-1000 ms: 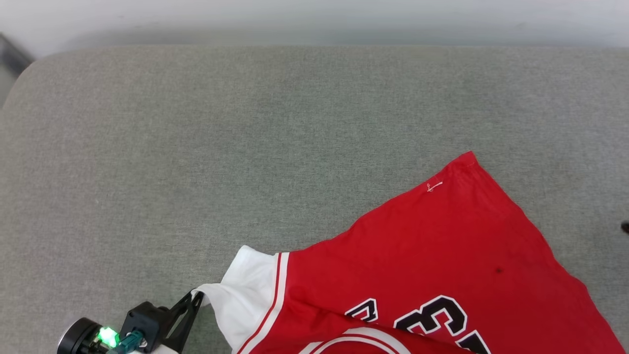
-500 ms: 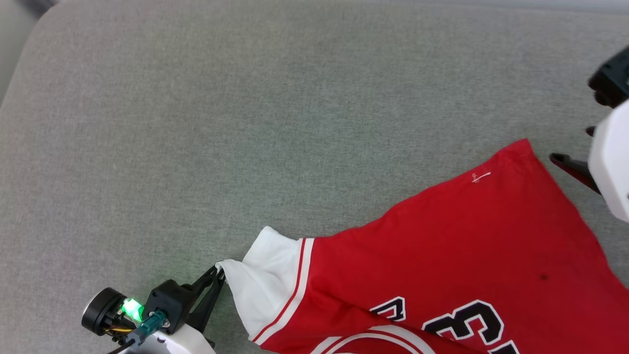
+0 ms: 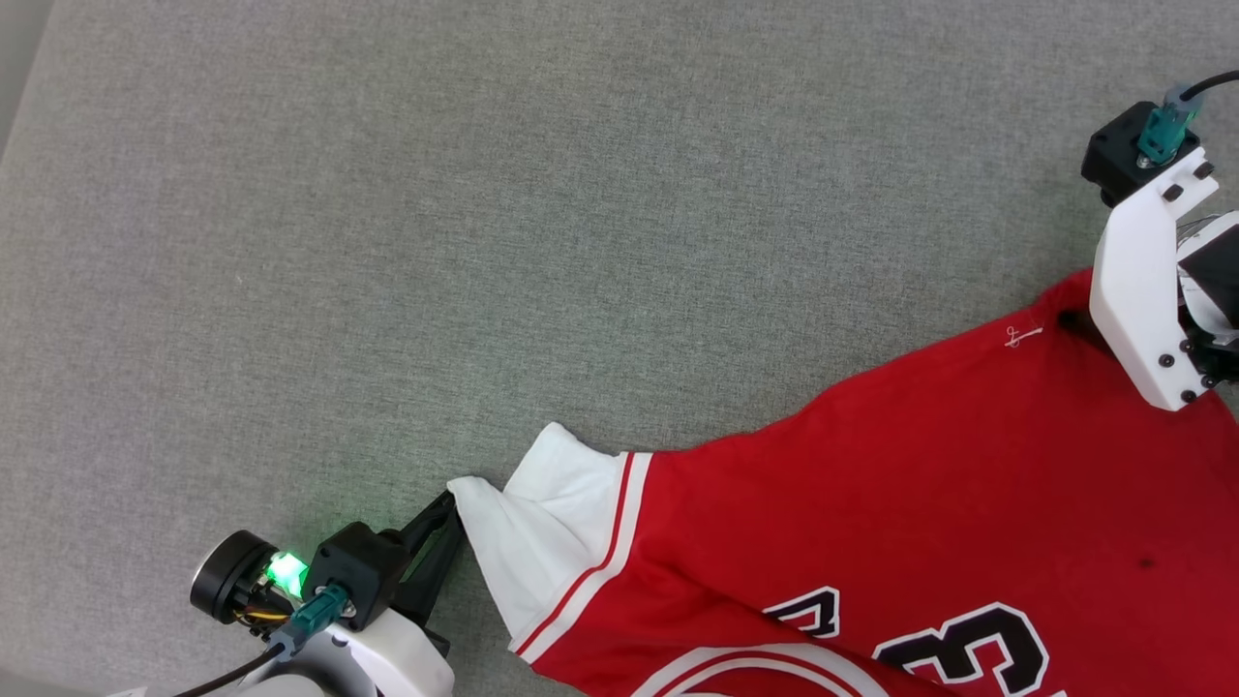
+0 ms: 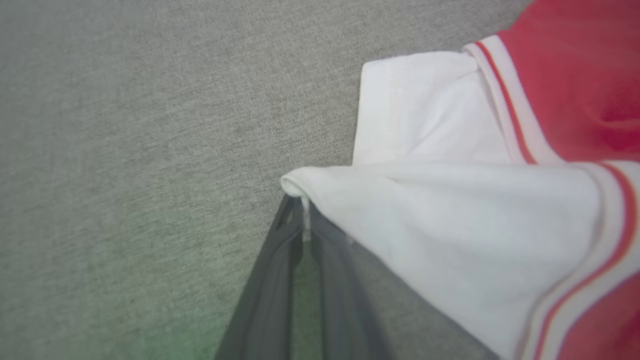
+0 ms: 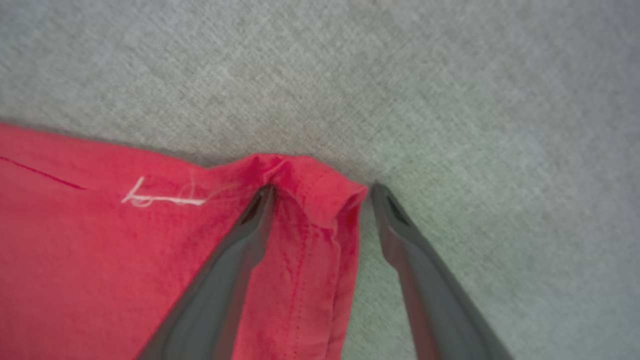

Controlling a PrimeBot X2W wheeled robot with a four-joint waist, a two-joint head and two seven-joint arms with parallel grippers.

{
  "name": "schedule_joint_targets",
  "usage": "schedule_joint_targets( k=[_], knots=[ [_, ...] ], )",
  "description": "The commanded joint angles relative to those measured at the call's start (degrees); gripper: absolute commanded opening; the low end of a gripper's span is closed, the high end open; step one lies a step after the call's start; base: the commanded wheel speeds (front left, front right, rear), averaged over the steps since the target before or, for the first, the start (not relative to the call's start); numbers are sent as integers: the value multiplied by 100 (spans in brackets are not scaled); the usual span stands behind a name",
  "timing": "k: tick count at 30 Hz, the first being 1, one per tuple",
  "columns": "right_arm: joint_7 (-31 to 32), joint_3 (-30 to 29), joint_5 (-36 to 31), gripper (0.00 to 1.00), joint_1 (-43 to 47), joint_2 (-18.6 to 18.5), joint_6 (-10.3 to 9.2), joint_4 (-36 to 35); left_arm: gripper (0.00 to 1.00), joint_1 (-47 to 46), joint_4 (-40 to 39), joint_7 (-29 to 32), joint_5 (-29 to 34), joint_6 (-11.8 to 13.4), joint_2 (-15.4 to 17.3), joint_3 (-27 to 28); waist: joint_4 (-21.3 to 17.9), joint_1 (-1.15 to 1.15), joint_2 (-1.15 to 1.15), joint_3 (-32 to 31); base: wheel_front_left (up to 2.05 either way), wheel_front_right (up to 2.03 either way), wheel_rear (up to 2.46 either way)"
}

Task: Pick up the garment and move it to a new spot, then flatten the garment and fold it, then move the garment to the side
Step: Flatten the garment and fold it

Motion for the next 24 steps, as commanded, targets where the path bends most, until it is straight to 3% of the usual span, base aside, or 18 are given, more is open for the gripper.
schedule_joint_targets(
  k=[1,2,3,15,24],
  knots=[
    [-39,379,68,100,310,118,-2,246,0,-44,118,34,-26,-10,-29,0,-12,1,0,-19,0,0,0],
    [-103,472,90,29,295,98,-2,259,0,-31,146,29,-41,-17,-35,0,-27,1,0,-53,0,0,0],
    [-162,550,130,0,262,70,-2,264,0,-12,170,27,-53,-28,-36,-2,-42,1,0,-93,0,0,0],
    [-2018,852,424,0,-114,-32,-2,142,0,90,489,-46,-84,-138,-21,-46,-437,1,0,-1331,0,0,0],
    [-3213,569,595,0,-96,-335,-3,-6,0,-742,487,111,116,-237,117,215,-657,1,0,-2078,0,0,0]
  ],
)
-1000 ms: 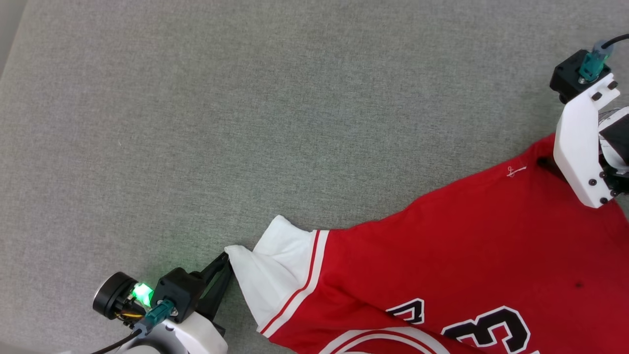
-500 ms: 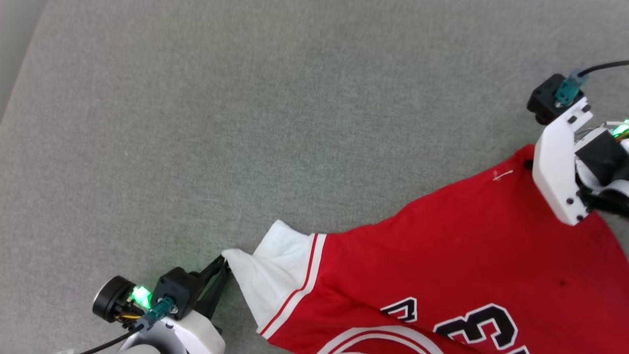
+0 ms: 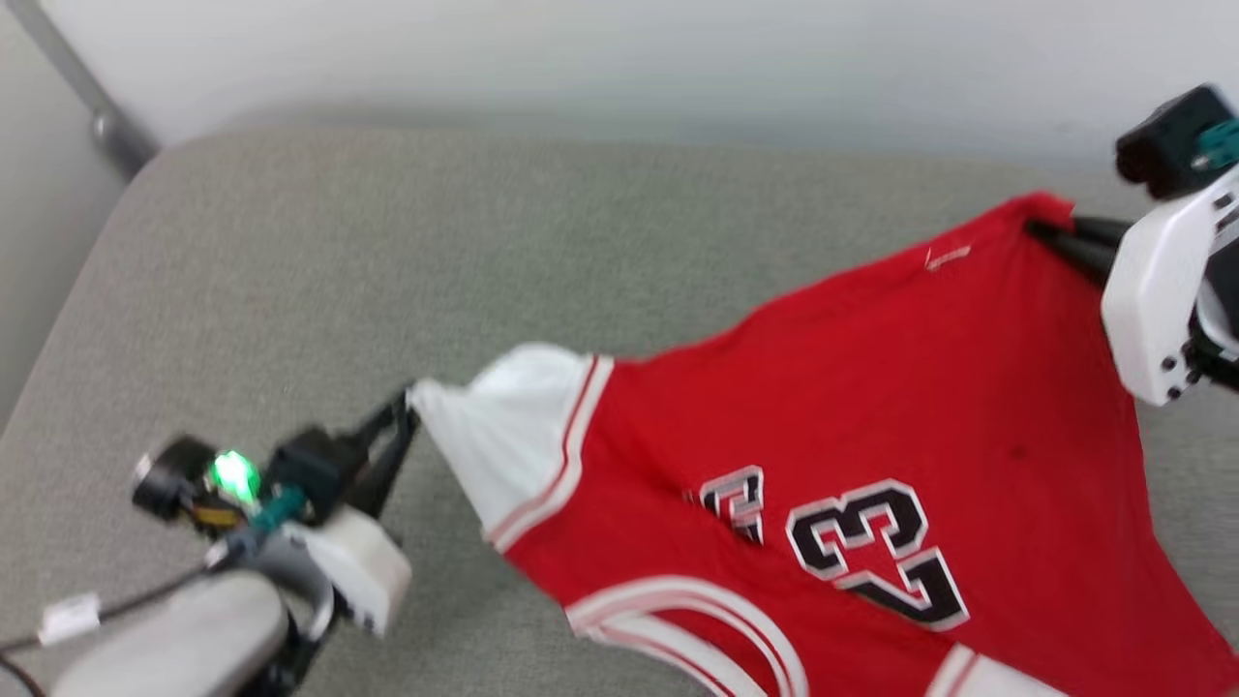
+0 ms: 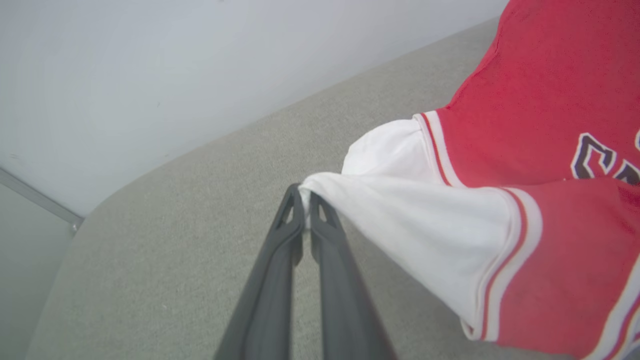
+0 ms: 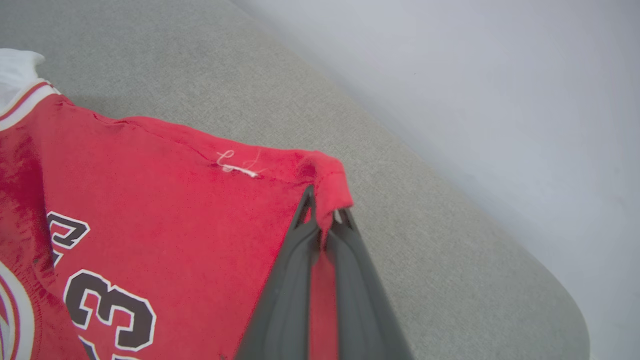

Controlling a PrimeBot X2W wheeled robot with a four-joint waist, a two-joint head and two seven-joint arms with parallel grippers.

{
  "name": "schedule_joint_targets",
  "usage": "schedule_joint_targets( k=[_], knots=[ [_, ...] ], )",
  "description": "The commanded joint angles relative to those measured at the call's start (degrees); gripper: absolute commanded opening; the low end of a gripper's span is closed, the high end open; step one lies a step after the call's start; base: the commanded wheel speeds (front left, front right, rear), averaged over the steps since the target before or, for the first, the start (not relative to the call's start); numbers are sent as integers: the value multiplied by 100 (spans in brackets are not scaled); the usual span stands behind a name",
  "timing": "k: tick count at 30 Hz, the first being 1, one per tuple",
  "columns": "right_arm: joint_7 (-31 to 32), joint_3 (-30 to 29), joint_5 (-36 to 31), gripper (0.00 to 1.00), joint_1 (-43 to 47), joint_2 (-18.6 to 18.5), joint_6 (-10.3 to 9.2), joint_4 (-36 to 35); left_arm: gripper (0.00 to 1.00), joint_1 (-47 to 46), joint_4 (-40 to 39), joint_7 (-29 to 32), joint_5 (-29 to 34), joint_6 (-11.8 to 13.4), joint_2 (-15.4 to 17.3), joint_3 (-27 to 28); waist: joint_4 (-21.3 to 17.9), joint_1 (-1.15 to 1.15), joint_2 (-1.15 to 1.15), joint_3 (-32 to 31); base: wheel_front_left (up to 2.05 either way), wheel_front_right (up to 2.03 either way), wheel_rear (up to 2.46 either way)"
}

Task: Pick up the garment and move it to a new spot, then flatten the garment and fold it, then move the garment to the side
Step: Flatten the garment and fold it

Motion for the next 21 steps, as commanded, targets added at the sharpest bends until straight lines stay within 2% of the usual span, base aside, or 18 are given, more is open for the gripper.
schedule_joint_targets(
  k=[1,7,11,21],
  knots=[
    [-136,-99,-47,0,-69,6,-2,-14,0,-281,-49,58,43,34,31,123,-185,0,0,-255,0,0,0],
    [-515,-542,-329,0,-410,167,-3,25,0,-1230,-64,193,123,-111,33,497,-427,0,0,-284,0,0,0],
    [-669,-903,-718,0,-849,424,-2,183,0,-2024,24,320,228,-261,-137,701,-560,0,0,-95,0,0,0],
    [-803,-1662,-1847,0,-2531,1128,-3,666,0,-4491,983,641,651,-929,-678,1034,-770,0,0,968,0,0,0]
  ],
)
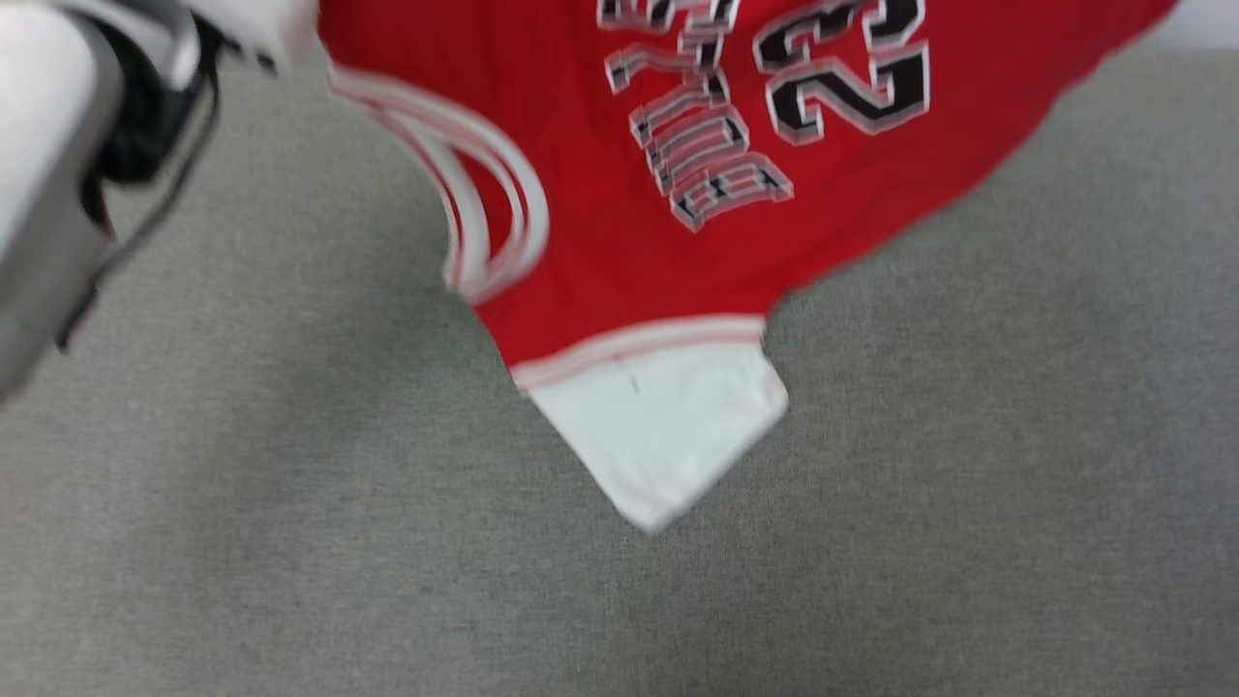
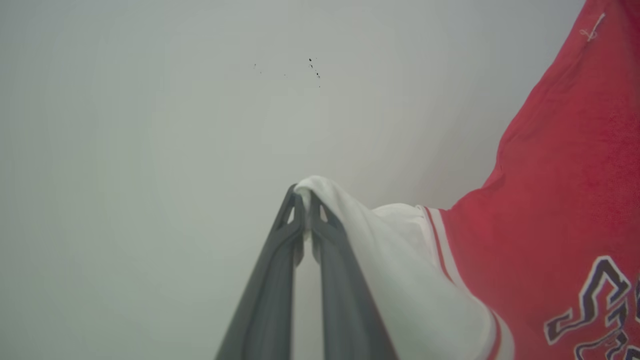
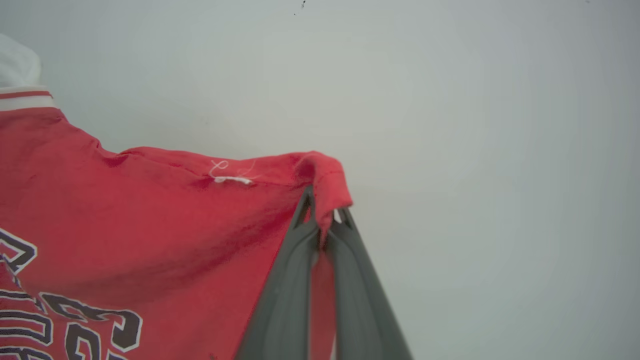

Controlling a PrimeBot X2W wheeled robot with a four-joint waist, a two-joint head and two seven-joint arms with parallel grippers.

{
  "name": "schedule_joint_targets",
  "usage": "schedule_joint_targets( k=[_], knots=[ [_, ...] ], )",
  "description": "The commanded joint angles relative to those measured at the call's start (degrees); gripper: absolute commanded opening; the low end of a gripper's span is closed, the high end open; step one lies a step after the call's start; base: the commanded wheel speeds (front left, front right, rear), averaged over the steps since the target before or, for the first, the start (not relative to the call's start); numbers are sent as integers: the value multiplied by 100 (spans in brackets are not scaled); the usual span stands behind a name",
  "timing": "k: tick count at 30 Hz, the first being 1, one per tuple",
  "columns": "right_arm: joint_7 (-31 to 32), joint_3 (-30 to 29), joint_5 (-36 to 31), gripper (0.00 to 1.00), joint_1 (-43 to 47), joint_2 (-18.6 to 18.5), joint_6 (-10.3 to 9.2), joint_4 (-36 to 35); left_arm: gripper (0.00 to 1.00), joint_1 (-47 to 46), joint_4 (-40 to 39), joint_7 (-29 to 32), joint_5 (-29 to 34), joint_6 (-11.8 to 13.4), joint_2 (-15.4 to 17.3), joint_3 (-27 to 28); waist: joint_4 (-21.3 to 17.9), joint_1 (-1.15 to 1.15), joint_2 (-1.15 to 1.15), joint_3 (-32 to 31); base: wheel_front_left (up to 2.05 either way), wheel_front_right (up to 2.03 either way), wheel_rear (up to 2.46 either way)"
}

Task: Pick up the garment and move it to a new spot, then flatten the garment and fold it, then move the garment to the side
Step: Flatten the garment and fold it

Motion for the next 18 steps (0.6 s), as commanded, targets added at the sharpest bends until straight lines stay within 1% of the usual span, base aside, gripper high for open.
schedule_joint_targets(
  k=[1,6,8,12,15,18],
  knots=[
    [-58,-87,-202,0,-454,115,-4,132,0,-502,221,22,91,-111,-115,83,-110,0,0,517,0,0,0],
    [-202,-185,-678,0,-1575,263,-4,537,0,-1771,909,4,247,-401,-399,278,-127,0,0,1067,0,0,0],
    [-315,-274,-887,0,-2022,324,-4,760,0,-2266,1221,-27,339,-472,-484,353,-125,0,0,1256,0,0,0],
    [-607,-485,-1210,0,-2830,559,-4,1257,0,-3203,1797,-133,439,-626,-722,468,-117,0,0,1533,0,0,0],
    [-847,-525,-1372,0,-3325,727,-4,1605,0,-3767,2181,-209,535,-740,-873,481,-98,0,0,1663,0,0,0],
    [-1031,-541,-1425,0,-3696,876,-4,1997,0,-4103,2532,-338,560,-829,-1005,509,-78,0,0,1747,0,0,0]
  ],
)
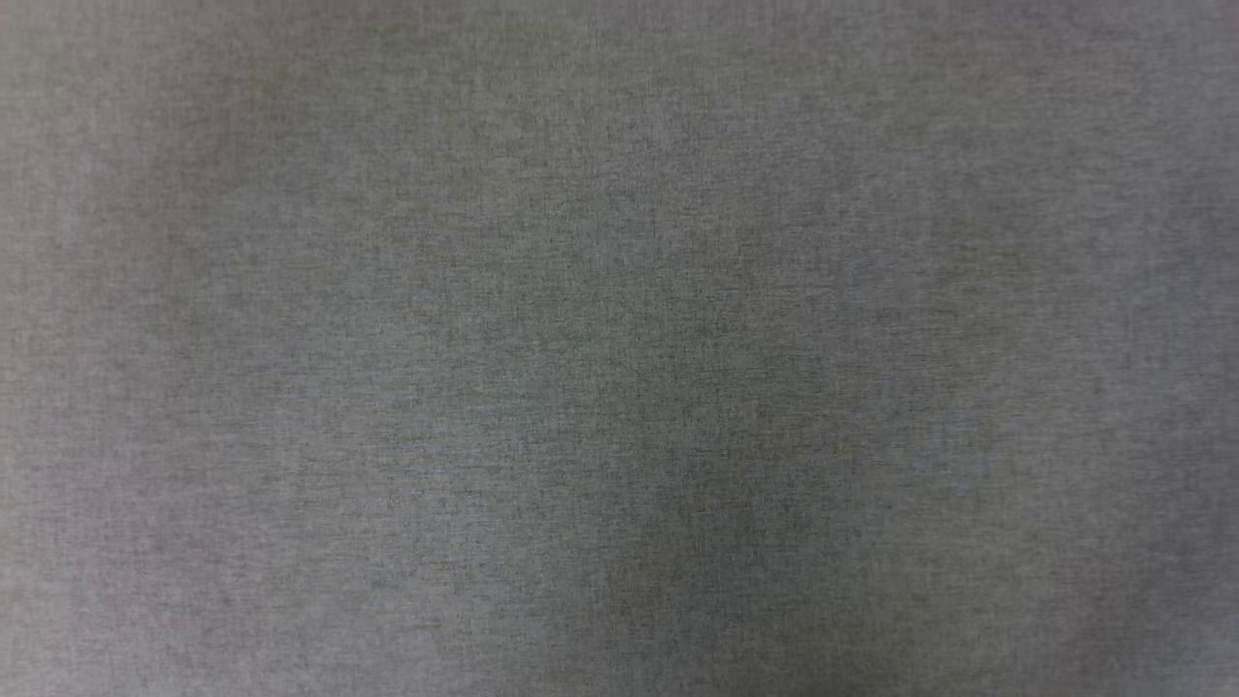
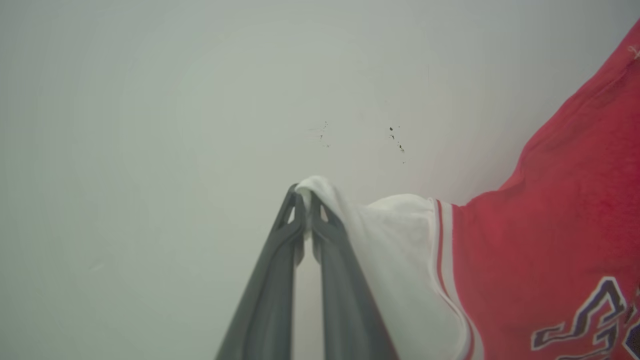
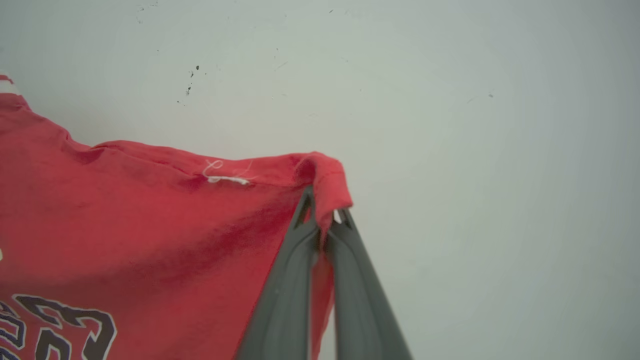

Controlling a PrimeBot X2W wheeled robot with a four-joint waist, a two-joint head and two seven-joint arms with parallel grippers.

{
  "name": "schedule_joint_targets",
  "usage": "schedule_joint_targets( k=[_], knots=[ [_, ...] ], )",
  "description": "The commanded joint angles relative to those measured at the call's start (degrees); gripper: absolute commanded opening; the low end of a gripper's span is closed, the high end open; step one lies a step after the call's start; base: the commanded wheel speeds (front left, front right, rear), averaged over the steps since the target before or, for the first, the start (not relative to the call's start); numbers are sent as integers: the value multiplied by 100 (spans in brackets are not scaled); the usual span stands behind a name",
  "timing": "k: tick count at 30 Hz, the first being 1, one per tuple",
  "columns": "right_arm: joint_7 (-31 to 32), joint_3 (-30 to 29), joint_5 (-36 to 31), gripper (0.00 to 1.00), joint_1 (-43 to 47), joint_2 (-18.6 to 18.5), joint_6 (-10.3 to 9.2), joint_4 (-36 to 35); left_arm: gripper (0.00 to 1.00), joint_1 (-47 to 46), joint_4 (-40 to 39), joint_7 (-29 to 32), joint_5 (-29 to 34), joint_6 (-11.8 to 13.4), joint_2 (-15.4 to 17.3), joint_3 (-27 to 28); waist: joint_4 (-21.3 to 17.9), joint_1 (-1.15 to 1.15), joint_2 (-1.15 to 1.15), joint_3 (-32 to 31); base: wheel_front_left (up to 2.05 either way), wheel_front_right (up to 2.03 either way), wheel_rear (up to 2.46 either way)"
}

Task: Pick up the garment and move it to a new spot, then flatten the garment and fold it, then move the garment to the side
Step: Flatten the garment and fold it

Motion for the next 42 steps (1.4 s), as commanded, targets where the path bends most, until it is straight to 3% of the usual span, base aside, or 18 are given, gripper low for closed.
schedule_joint_targets(
  k=[1,13,24,30,36,42],
  knots=[
    [-145,41,-38,0,-225,87,-4,243,0,-194,228,-82,36,-58,-65,12,25,-1,0,93,0,0,0],
    [-686,540,447,0,108,400,-4,1233,0,28,1117,-429,-45,-321,-274,-102,108,-1,0,359,0,0,0],
    [-1425,1201,1136,0,1872,453,-4,1561,0,1855,1374,-632,-244,-538,-320,-311,169,-1,0,109,0,0,0],
    [-1769,1515,1477,0,3030,394,-4,1386,0,3430,717,-642,-291,-382,-157,-125,138,-1,0,-241,0,0,0],
    [-1925,1858,1788,0,4196,248,-4,1085,0,5243,-167,-641,-254,-65,65,76,154,-1,0,-734,0,0,0],
    [-1867,2347,2162,0,5294,-151,-4,682,0,6861,-816,-642,-304,112,294,69,176,-1,0,-1304,0,0,0]
  ],
)
